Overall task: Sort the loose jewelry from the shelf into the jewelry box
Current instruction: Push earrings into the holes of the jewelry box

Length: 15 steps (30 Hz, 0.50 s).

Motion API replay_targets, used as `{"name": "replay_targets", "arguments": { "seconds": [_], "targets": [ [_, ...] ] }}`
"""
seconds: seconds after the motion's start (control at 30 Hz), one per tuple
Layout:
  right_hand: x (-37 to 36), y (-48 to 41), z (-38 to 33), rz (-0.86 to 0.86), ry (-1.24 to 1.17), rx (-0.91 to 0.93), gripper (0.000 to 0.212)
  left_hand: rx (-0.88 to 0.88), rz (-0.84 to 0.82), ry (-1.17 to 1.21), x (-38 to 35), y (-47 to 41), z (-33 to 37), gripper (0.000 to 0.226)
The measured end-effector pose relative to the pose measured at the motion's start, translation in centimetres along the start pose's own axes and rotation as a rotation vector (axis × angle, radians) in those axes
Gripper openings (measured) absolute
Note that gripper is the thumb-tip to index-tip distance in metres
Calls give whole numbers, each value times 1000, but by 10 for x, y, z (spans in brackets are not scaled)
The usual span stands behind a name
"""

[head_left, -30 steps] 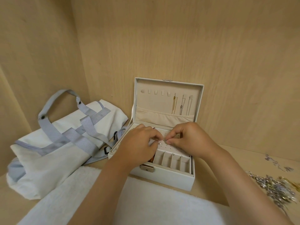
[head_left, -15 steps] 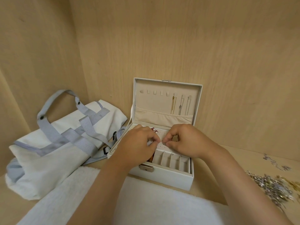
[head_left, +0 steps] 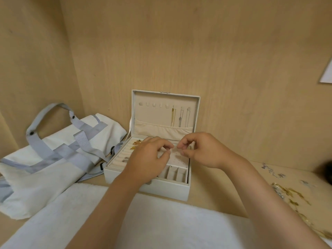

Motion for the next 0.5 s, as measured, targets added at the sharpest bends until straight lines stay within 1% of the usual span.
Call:
{"name": "replay_targets", "arguments": {
  "seconds": [0.13,0.27,0.4,0.5],
  "targets": [
    [37,43,24,38,20,-31,12,-79,-35,6,-22,-12,50,18],
    [69,89,62,77,56,-102,13,-136,-108,49,-61,-26,92,16],
    [94,128,110,129,85,-217,9,-117,-203,96,-112,-42,120,16],
    [106,146,150,159,130,-318,12,-94,-272,138,-151,-56,136,17]
  ]
}}
Point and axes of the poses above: each hand's wrist, its own y-axis away from the middle knuckle, its own x-axis out of the back of the hand, z = x × y, the point moved 8 cm from there along -y, towards the middle knuckle, and after that the axes turned 8 degrees about -z, right-handed, at the moved point
